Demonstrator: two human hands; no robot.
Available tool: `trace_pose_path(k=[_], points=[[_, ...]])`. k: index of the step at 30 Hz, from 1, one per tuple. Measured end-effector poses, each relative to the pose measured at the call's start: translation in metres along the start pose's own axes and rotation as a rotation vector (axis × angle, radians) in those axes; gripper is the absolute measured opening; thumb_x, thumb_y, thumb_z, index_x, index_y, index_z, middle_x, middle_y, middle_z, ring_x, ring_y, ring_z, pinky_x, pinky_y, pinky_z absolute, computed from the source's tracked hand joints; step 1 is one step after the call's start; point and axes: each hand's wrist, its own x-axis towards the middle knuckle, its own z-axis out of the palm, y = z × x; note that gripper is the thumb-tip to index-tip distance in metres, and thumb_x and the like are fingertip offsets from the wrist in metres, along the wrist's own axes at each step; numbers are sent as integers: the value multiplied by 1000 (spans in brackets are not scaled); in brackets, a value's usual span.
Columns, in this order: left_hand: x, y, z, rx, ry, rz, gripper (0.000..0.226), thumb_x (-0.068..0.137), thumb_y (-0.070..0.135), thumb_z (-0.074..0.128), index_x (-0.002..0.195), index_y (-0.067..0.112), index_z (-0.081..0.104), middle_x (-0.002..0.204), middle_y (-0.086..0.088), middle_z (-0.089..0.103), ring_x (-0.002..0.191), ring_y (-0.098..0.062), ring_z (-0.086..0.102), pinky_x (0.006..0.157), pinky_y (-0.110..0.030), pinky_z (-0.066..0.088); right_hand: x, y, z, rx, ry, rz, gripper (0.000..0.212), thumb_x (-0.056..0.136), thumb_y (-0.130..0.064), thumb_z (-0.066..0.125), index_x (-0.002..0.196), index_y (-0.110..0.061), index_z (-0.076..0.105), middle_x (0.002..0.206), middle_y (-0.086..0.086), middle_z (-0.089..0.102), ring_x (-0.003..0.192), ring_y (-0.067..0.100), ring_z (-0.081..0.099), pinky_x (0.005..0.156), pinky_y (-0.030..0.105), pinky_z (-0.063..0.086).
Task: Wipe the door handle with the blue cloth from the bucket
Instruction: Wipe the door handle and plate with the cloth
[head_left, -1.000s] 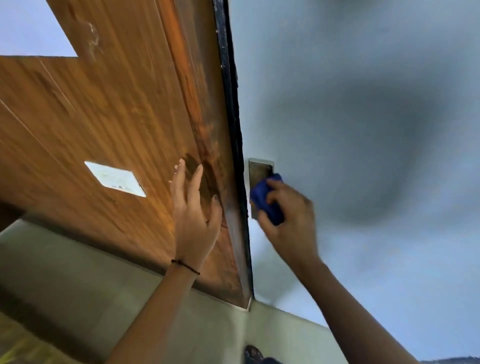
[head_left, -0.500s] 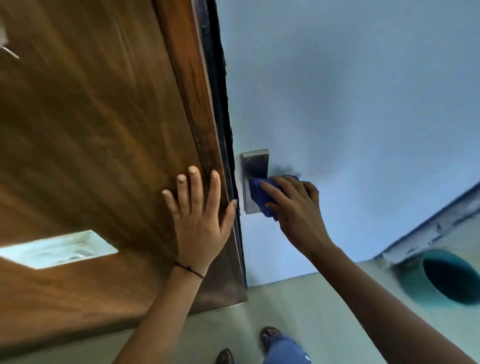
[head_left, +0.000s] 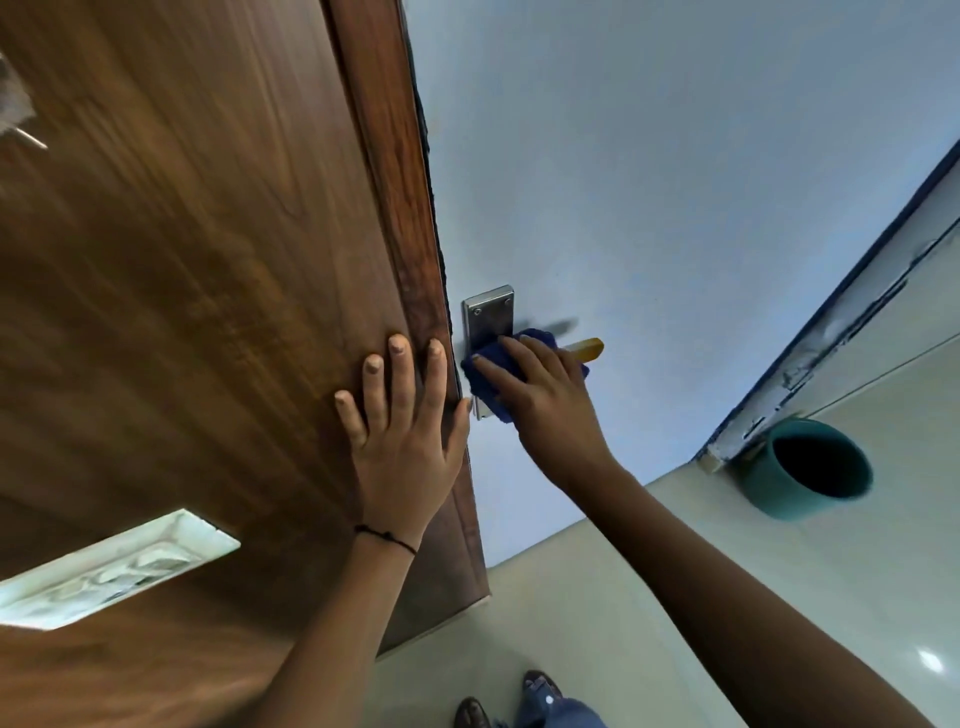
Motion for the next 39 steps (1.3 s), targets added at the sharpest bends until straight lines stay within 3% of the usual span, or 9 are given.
trace_pose_path(k=[5, 9, 13, 16, 19, 26, 31, 34, 39], points=[[-1, -1, 0, -18, 4, -4, 81, 93, 51, 48, 152, 19, 3, 159, -6, -18, 146, -23, -17, 117, -44, -12, 7, 61, -9, 121, 32, 64, 42, 81, -11, 61, 123, -12, 63, 116, 9, 66, 103, 32, 59, 82, 46, 49], [-1, -2, -1, -21, -1, 13, 80, 93, 50, 46, 152, 19, 3, 159, -7, -17, 146, -24, -17, 116, -44, -13, 6, 41, -3, 152, 43, 73, 48, 78, -5, 60, 125, -12, 62, 118, 11, 64, 107, 33, 55, 92, 47, 45], [-1, -1, -1, -20, 1, 24, 77, 94, 50, 43, 152, 19, 1, 159, -7, -18, 146, -24, -17, 116, -44, -13, 4, -5, 6, 81, 12, 51, 57, 79, -5, 65, 133, -22, 56, 136, 11, 56, 126, 33, 47, 105, 48, 38], [-2, 0, 0, -27, 4, 13, 79, 93, 50, 45, 152, 19, 2, 159, -6, -18, 146, -23, -17, 116, -43, -14, 4, 20, 1, 85, -11, -16, 59, 75, -7, 67, 132, -20, 57, 129, 9, 60, 118, 32, 53, 97, 41, 42], [-1, -1, 0, -29, -1, 6, 83, 91, 50, 49, 152, 19, 2, 159, -6, -18, 146, -23, -18, 116, -44, -14, 7, 58, -5, 105, 15, 18, 46, 83, -10, 60, 128, -15, 60, 120, 8, 63, 109, 31, 57, 91, 40, 45], [-2, 1, 1, -7, -2, 9, 84, 91, 48, 51, 152, 18, 2, 159, -6, -18, 146, -24, -19, 116, -44, -15, 3, 13, 1, 111, -6, -7, 61, 76, -4, 66, 133, -20, 53, 128, 7, 60, 118, 30, 51, 104, 45, 40], [-1, 0, 0, -13, 1, 16, 82, 92, 48, 49, 152, 18, 1, 159, -6, -19, 145, -23, -20, 116, -44, -16, 1, 61, -4, 148, 20, 25, 61, 72, 2, 65, 129, -16, 58, 122, 4, 62, 114, 27, 53, 97, 37, 41], [-1, 1, 0, -1, -4, 13, 82, 92, 49, 48, 152, 18, 1, 158, -6, -20, 145, -24, -21, 116, -44, -16, -2, 76, -5, 153, 40, 116, 57, 74, 6, 63, 127, -14, 59, 124, 5, 62, 117, 28, 52, 98, 41, 42], [0, 2, 1, -7, -2, 1, 83, 92, 46, 50, 152, 18, 0, 158, -5, -20, 145, -23, -21, 116, -44, -16, 3, 17, 3, 147, 20, 49, 63, 75, 3, 64, 133, -19, 54, 129, 6, 60, 121, 29, 50, 106, 46, 38]])
